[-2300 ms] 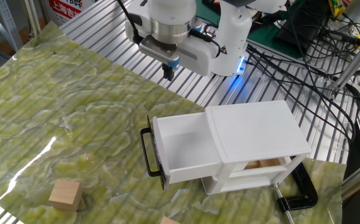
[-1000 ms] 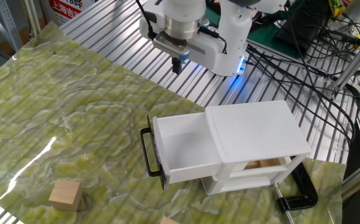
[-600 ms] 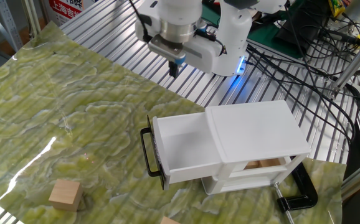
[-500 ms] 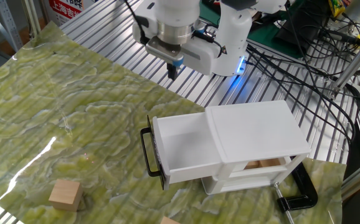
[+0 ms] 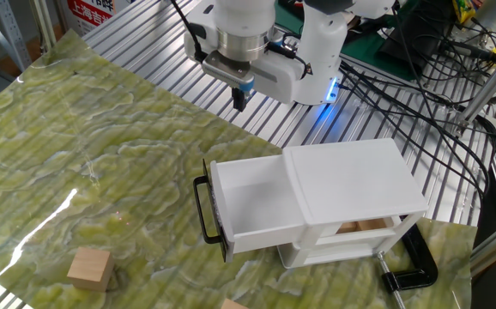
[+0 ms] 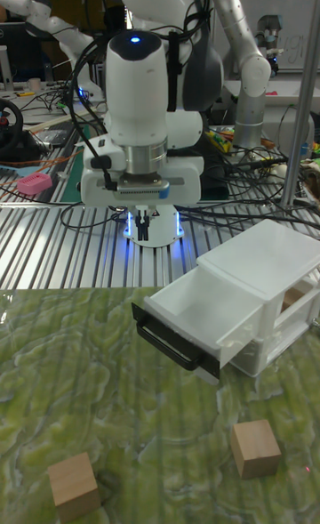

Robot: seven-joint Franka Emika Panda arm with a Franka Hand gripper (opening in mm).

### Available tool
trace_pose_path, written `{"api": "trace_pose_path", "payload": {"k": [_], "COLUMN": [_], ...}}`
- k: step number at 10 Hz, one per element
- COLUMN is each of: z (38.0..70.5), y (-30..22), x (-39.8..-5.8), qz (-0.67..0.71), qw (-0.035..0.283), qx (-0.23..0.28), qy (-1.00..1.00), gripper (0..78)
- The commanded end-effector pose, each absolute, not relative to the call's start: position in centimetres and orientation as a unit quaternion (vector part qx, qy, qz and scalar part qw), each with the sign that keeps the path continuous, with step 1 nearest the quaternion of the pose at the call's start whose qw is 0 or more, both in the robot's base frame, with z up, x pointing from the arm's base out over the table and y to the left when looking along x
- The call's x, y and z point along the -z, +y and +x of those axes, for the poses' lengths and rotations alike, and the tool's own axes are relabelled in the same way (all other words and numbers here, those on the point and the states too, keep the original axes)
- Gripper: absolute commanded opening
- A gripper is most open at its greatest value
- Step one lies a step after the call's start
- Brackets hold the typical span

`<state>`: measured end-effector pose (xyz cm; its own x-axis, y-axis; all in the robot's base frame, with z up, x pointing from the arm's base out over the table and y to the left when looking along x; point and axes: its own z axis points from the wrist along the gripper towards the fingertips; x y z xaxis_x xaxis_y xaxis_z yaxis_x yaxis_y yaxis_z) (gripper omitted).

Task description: Grasp the handle and open the drawer

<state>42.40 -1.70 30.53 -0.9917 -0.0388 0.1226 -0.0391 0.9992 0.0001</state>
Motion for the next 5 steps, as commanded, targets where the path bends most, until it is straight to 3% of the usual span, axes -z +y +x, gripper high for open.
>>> {"api": "trace_pose_path", "payload": {"k": [1,5], "z": [42.81,43.02], "y": [-1.65,-1.63], "x": [-30.74,-30.65], "qz": [0.018,0.013], "qw": [0.054,0.049], "qx": [-0.005,-0.003], "qy": [-0.998,-0.999], "gripper": [1.1,1.1]}}
